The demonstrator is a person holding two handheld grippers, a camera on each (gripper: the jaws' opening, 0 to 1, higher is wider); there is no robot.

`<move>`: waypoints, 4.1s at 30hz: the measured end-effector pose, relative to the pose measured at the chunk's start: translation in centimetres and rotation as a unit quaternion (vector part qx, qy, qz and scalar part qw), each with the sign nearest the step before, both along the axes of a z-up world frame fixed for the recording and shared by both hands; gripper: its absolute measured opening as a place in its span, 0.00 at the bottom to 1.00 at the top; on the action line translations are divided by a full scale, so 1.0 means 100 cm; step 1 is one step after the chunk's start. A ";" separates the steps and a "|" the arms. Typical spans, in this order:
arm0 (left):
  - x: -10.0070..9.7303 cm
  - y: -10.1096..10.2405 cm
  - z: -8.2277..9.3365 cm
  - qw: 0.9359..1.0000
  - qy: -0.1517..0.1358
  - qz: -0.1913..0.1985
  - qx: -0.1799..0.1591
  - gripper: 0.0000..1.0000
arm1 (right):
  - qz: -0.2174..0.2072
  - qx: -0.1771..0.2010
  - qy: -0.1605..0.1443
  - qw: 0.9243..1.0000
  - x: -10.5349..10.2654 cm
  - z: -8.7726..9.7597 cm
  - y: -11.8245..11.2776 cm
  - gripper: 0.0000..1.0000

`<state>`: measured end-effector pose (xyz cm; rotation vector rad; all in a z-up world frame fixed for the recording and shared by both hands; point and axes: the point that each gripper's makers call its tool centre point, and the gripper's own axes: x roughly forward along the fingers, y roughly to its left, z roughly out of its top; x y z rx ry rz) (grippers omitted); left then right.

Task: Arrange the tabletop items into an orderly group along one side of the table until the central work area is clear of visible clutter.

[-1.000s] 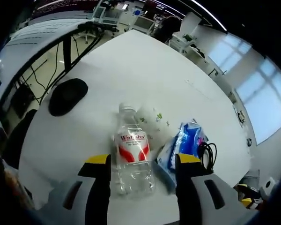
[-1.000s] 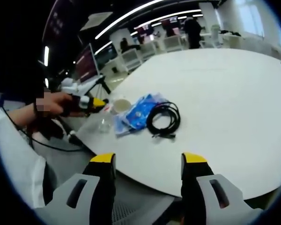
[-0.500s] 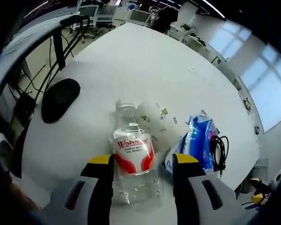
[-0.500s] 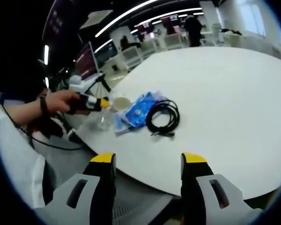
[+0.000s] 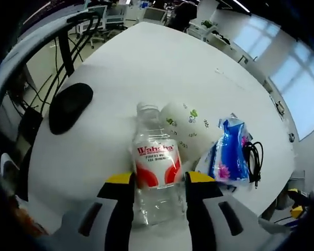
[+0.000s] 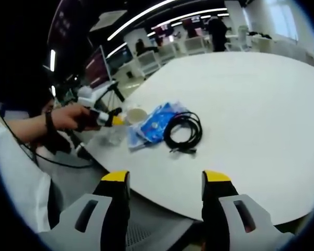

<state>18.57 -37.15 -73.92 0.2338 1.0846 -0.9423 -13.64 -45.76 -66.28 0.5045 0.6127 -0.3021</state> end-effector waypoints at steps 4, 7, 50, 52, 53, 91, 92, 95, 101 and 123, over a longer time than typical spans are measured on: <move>0.003 0.006 0.001 1.000 -0.010 -0.003 0.003 0.35 | 0.002 0.001 0.000 1.000 0.001 -0.001 0.001 0.53; 0.005 0.011 0.001 1.000 -0.015 -0.006 0.006 0.35 | 0.005 0.000 0.001 1.000 0.002 -0.001 0.002 0.53; -0.012 0.091 0.002 0.999 -0.018 0.041 0.023 0.35 | 0.021 -0.003 -0.008 1.000 0.022 0.002 0.003 0.53; -0.012 0.092 0.002 0.999 -0.018 0.040 0.025 0.35 | 0.021 -0.003 -0.010 1.000 0.023 0.003 0.003 0.53; -0.013 0.092 0.002 0.999 -0.017 0.040 0.026 0.35 | 0.020 -0.003 -0.010 1.000 0.023 0.003 0.003 0.53; 0.001 0.064 -0.013 0.997 -0.014 -0.017 0.074 0.45 | 0.013 0.003 -0.009 1.000 0.015 0.000 0.004 0.53; 0.001 0.064 -0.014 0.997 -0.014 -0.017 0.075 0.45 | 0.011 0.004 -0.009 1.000 0.014 0.000 0.004 0.53; 0.004 0.064 -0.017 0.997 -0.017 -0.017 0.075 0.41 | 0.008 0.005 -0.009 1.000 0.012 0.000 0.003 0.53; 0.005 0.060 -0.017 0.998 -0.012 -0.015 0.060 0.40 | 0.003 0.004 -0.009 1.000 0.009 -0.001 0.000 0.52; 0.002 0.056 0.006 0.998 -0.045 -0.034 0.025 0.39 | 0.007 0.002 -0.012 1.000 0.011 0.001 0.002 0.52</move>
